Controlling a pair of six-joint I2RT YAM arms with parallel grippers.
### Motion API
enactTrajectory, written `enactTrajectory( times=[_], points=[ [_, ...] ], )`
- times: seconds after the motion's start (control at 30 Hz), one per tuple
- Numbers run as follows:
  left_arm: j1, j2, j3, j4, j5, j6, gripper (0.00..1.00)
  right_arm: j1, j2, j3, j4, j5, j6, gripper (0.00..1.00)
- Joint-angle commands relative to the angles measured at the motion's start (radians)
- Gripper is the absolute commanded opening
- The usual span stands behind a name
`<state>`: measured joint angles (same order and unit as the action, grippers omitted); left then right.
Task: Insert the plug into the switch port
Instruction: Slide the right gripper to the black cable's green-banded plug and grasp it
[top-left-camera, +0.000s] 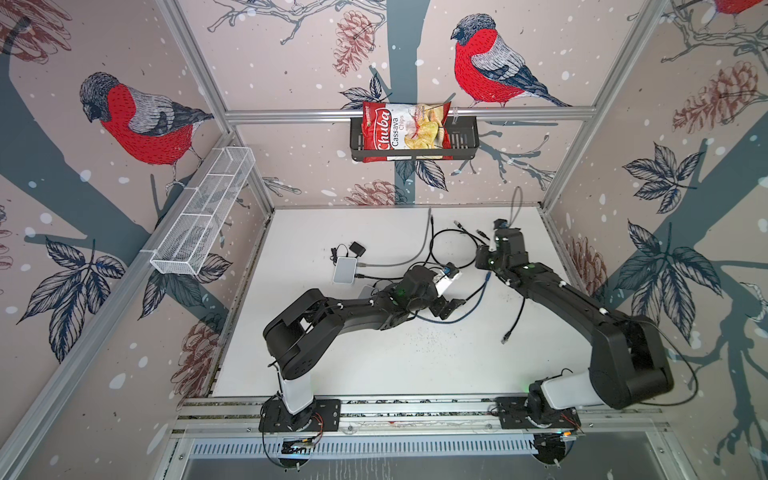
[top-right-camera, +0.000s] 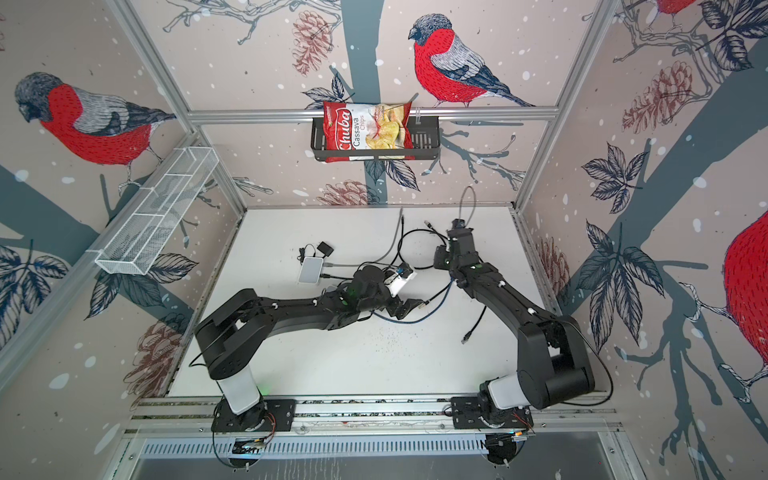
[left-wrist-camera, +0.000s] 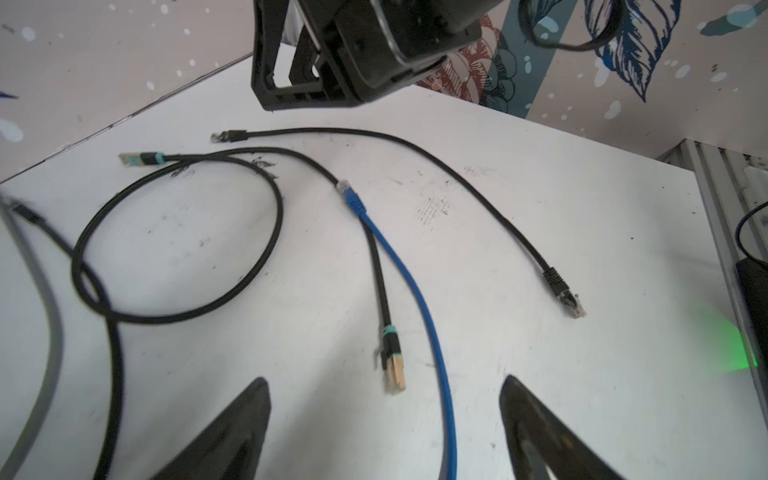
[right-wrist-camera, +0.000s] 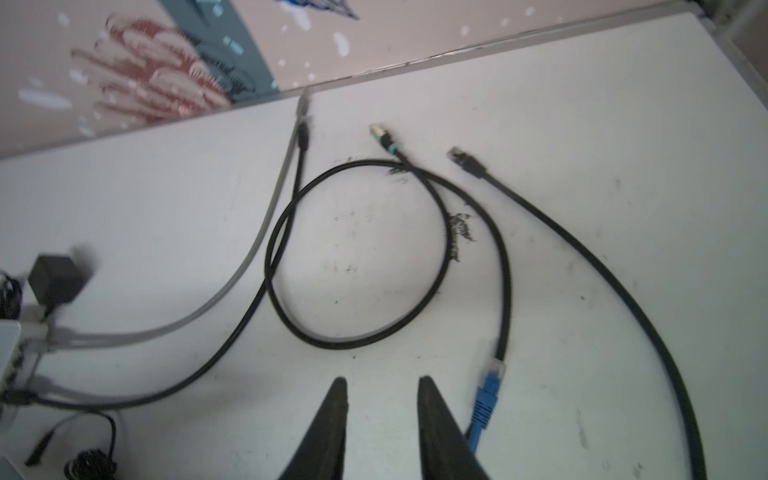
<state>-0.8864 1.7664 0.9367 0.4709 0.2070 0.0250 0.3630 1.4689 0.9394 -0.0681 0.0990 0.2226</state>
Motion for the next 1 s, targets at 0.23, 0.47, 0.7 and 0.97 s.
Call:
enactTrajectory(
  times=[0.23, 0.47, 0.7, 0.97],
  points=[
    [0.056, -0.190, -0.193, 0.078, -0.093, -0.078, 0.86, -0.007, 0.141, 0.197, -0.280, -0.249, -0.460, 0.35],
    [0.061, -0.272, -0.291, 0.122, -0.167, -0.067, 0.87, 0.044, 0.106, 0.110, -0.386, -0.099, -0.813, 0.34],
    [0.069, -0.307, -0.325, 0.127, -0.175, -0.043, 0.88, 0.042, 0.035, 0.004, -0.374, -0.073, -1.080, 0.38],
    [0.079, -0.311, -0.367, 0.190, -0.169, -0.036, 0.88, 0.034, 0.060, -0.032, -0.389, -0.132, -1.209, 0.39]
  ],
)
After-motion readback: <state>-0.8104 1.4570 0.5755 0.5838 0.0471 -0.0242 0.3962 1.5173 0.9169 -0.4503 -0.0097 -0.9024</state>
